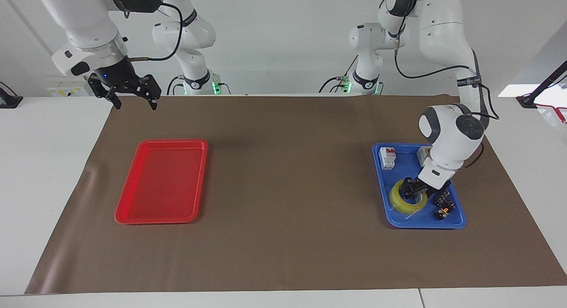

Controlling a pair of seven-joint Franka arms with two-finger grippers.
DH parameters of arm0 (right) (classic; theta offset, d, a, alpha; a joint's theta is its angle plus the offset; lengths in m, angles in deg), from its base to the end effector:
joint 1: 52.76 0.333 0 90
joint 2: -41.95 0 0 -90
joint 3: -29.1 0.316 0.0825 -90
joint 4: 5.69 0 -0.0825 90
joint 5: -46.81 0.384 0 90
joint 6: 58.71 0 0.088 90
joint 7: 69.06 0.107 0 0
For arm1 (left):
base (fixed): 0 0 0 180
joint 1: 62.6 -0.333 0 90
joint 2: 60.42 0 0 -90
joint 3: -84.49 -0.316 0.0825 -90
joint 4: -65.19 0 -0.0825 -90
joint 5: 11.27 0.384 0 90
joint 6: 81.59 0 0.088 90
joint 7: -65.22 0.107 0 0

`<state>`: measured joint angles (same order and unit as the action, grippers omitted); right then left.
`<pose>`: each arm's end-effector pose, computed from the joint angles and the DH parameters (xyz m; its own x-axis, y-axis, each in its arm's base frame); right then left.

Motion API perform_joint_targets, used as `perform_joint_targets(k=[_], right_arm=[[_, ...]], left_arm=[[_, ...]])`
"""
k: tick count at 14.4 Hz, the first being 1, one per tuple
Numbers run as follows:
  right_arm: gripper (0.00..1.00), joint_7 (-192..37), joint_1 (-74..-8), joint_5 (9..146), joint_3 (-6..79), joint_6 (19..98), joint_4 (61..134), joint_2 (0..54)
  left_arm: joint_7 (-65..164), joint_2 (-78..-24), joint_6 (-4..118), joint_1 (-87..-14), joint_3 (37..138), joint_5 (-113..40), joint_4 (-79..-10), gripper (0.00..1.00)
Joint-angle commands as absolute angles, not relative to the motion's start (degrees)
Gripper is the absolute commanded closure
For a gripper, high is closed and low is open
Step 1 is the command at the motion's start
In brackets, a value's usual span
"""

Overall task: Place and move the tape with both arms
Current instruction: 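Reach the left gripper into the blue tray and grasp the yellow tape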

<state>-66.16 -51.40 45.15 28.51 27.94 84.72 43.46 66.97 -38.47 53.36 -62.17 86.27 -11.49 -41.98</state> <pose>0.5402 0.0039 0.6306 0.9985 -0.0388 -0.0377 -0.0377 -0.9988 0.0306 0.6426 -0.0236 0.3196 0.9928 -0.0627 0.1021 -0.0642 -0.9979 0.0115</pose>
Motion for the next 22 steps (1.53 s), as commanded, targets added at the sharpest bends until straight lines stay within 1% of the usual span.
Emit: perform_joint_targets(k=[1, 3, 8, 10, 12, 14, 16, 17, 20, 22], right_arm=[[0.0, -66.77, -51.53, 45.94, 28.57, 28.65, 86.34, 44.76], [0.0, -66.77, -51.53, 45.94, 28.57, 28.65, 86.34, 44.76], [0.0, -66.68, -51.53, 45.94, 28.57, 28.92, 86.34, 44.76], [0.0, -66.77, -51.53, 45.94, 28.57, 28.92, 86.34, 44.76], [0.0, -66.77, -51.53, 45.94, 28.57, 28.92, 86.34, 44.76], [0.0, -66.77, -51.53, 45.94, 28.57, 28.92, 86.34, 44.76], [0.0, -66.77, -51.53, 45.94, 28.57, 28.92, 86.34, 44.76], [0.0, -66.77, -51.53, 45.94, 28.57, 28.92, 86.34, 44.76], [0.0, -66.95, -51.53, 45.94, 28.57, 28.92, 86.34, 44.76], [0.0, -66.95, -51.44, 45.94, 28.66, 29.0, 86.34, 44.76]], left_arm=[[67.15, -39.23, 54.99, -62.34, 85.99, -11.8, -43.27, 1.0], [67.07, -40.63, 53.86, -62.42, 85.9, -11.8, -43.27, 1.0], [65.84, -47.66, 43.68, -60.85, 85.9, -11.8, -42.74, 1.0], [62.34, -50.47, 39.28, -57.78, 85.81, -11.8, -42.83, 1.0], [56.03, -51.28, 37.24, -52.08, 85.81, -11.8, -43.18, 1.0], [46.72, -51.37, 38.29, -46.02, 85.81, -11.71, -43.36, 1.0], [40.12, -50.49, 40.74, -40.31, 85.9, -8.48, -43.36, 1.0], [35.99, -49.09, 42.49, -37.49, 85.9, -6.72, -43.18, 1.0], [27.71, -45.93, 46.63, -32.47, 85.9, -6.08, -42.04, 1.0], [23.41, -41.11, 46.73, -28.78, 85.81, -4.25, -38.54, 1.0]])
